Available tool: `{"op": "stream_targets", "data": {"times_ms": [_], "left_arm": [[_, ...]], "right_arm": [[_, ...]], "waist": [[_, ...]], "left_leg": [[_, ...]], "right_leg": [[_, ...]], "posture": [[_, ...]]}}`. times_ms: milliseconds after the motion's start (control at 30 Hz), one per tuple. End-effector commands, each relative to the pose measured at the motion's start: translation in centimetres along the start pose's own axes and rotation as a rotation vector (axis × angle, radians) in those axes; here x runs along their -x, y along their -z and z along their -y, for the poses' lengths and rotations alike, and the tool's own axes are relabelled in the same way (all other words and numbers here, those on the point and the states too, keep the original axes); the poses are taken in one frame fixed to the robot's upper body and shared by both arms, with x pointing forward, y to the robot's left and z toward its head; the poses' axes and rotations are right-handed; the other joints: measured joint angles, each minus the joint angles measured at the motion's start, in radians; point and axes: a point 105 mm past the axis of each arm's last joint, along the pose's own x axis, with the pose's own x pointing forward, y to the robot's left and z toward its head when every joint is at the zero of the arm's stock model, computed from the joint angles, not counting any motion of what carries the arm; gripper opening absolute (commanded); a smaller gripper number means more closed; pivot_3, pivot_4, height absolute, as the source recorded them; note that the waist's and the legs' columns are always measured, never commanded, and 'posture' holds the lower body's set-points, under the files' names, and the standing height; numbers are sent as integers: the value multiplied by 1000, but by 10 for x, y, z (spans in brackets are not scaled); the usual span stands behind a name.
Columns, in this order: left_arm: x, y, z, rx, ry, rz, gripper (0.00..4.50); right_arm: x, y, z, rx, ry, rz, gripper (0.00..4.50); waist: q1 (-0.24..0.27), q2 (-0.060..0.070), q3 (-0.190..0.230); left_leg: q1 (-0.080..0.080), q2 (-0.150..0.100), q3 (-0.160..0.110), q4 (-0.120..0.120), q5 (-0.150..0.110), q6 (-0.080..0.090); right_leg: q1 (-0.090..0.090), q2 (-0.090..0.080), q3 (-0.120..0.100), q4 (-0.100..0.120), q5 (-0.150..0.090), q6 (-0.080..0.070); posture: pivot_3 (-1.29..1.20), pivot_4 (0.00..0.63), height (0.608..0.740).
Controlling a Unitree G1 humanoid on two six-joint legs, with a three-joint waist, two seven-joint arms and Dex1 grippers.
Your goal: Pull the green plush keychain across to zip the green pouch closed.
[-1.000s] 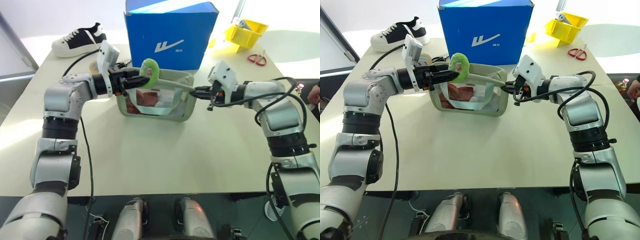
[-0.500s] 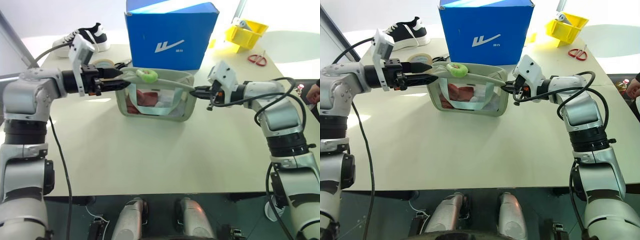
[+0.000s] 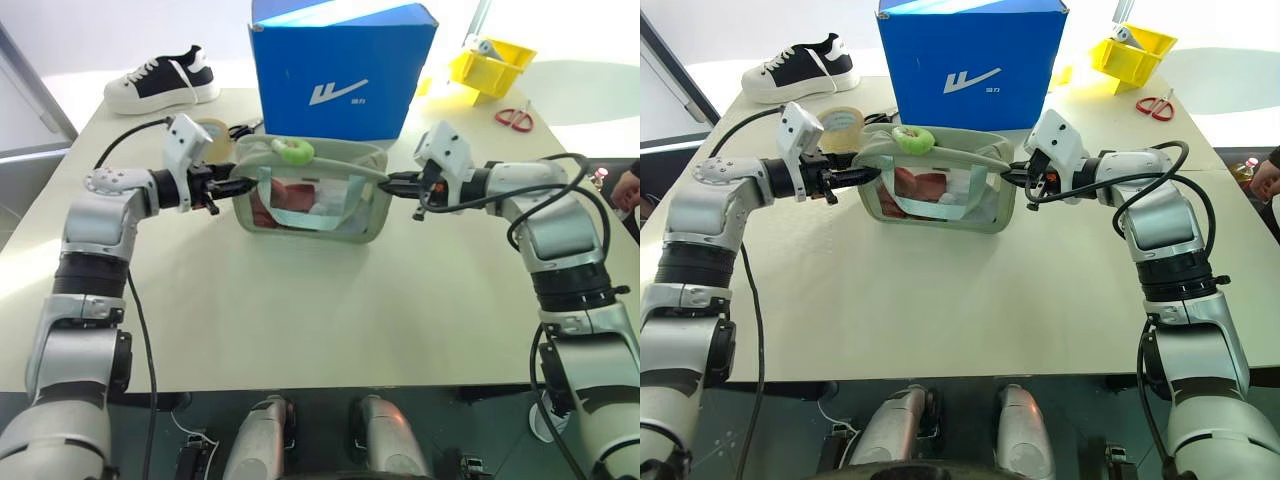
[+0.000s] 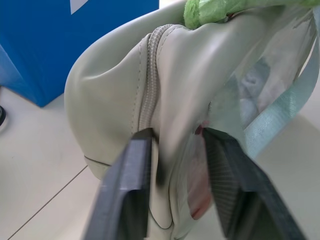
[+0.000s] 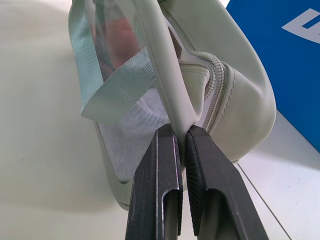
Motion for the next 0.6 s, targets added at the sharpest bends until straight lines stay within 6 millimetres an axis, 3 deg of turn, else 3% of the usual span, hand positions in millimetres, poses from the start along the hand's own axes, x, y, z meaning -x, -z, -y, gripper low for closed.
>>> {"op": "stream_targets", "data": {"times_ms": [33, 200, 300, 467, 533, 600], "left_arm": [[7, -24, -3, -47, -5, 66, 27], [9, -19, -1, -72, 4, 45, 27], [8, -17, 2, -73, 13, 42, 0], [6, -15, 3, -80, 21, 39, 0], [7, -14, 3, -80, 22, 38, 0], [7, -14, 4, -81, 27, 39, 0]], "right_arm": [[-2, -10, -1, 36, -14, 20, 0], [-3, -11, 1, 43, -5, 20, 0], [0, -13, 1, 30, -36, 17, 1115], [13, -21, 27, 113, 10, -9, 3662], [16, -29, 35, 144, 22, -2, 3662], [14, -56, 33, 205, -4, 60, 3662]], "waist": [[1, 0, 0], [0, 0, 0], [1, 0, 0], [2, 0, 0], [3, 0, 0], [2, 0, 0]], "left_leg": [[0, 0, 0, 0, 0, 0], [0, 0, 0, 0, 0, 0], [0, 0, 0, 0, 0, 0], [0, 0, 0, 0, 0, 1], [-1, -1, 0, 0, 0, 1], [-1, -1, 0, 0, 0, 1]], "right_leg": [[0, 0, 0, 0, 0, 0], [0, 0, 0, 0, 0, 0], [0, 0, 0, 0, 0, 0], [0, 0, 0, 0, 0, 0], [-1, 1, 0, 0, 0, 0], [-1, 0, 0, 0, 0, 0]], "posture": [[0, 150, 740], [0, 150, 740], [0, 150, 740], [0, 150, 740], [0, 150, 740], [0, 150, 740]]}}
